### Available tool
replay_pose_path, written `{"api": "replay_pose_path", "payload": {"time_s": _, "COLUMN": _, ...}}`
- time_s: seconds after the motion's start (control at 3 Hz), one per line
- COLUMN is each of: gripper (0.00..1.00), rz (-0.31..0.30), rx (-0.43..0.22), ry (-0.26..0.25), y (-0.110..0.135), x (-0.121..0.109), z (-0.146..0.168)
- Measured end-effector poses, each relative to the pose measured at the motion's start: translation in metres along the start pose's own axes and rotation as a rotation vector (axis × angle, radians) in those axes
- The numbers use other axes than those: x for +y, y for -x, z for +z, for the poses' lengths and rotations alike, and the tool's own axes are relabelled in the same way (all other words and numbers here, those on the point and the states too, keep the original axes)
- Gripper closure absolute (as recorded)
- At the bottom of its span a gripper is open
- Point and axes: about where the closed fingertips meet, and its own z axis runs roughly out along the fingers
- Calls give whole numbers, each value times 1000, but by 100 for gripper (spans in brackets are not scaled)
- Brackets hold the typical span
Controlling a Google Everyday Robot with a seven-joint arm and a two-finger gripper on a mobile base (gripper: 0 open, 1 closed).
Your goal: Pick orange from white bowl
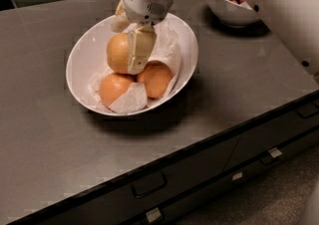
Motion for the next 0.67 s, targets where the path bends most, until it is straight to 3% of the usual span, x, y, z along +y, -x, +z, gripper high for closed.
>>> {"api": "replay_pose_path", "payload": {"time_s": 0.67, "gripper": 27, "rz": 2, "rx": -6, "ry": 13, "y": -2, "x": -1, "z": 8}}
